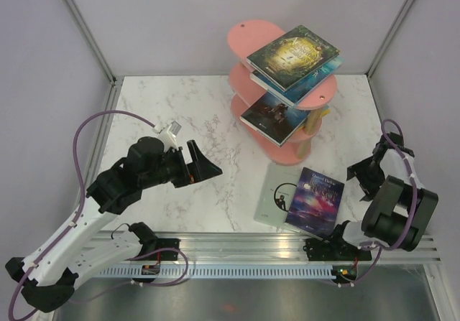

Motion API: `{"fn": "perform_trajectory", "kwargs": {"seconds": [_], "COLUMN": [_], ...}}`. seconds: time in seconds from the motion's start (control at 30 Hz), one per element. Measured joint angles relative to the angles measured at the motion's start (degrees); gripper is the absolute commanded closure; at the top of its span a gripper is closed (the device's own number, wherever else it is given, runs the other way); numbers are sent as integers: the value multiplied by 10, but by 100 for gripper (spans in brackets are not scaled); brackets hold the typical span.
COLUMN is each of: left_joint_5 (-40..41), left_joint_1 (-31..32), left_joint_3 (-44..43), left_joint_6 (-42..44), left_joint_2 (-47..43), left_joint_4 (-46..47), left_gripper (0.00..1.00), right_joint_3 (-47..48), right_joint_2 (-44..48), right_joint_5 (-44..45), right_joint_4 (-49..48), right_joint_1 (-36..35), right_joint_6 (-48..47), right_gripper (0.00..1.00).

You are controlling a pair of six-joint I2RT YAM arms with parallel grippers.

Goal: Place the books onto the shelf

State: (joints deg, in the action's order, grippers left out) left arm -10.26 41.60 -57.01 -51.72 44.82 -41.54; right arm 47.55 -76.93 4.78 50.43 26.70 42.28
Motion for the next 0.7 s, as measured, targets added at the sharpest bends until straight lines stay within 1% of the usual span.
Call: {"fn": "perform_trajectory", "kwargs": {"seconds": [0.1,0.17,0.23,0.33,0.4,0.47,0.6,0.7], "left_joint_5": [-5,-5,-4,-2,1,4,11,11], "left_joint_1": [0,0,0,0,0,0,0,0], "left_joint_3": [0,3,9,27,39,47,50,53], "left_joint_6": [-3,-4,-8,-16,-22,-24,-24,-24], "left_joint_2": [-6,-14,-26,-45,-54,-55,-35,-8], "left_joint_4": [0,0,-1,-2,-3,-4,-4,-2], "left_gripper": [0,0,0,0,0,0,0,0], "right_joint_3": [-18,-35,-46,-62,-79,-98,-126,-146], "right_joint_2": [-57,-75,-72,-55,-38,-15,25,41], "right_joint_5": [-2,-8,-26,-22,-14,-9,-23,-57], "right_joint_4": [-29,-48,-59,-69,-78,-97,-146,-224], "right_joint_1": [13,13,10,-12,-45,-94,-229,-337], "right_joint_6": [-17,-21,-23,-23,-17,5,73,153], "right_gripper": [14,14,13,13,12,12,12,11]}}
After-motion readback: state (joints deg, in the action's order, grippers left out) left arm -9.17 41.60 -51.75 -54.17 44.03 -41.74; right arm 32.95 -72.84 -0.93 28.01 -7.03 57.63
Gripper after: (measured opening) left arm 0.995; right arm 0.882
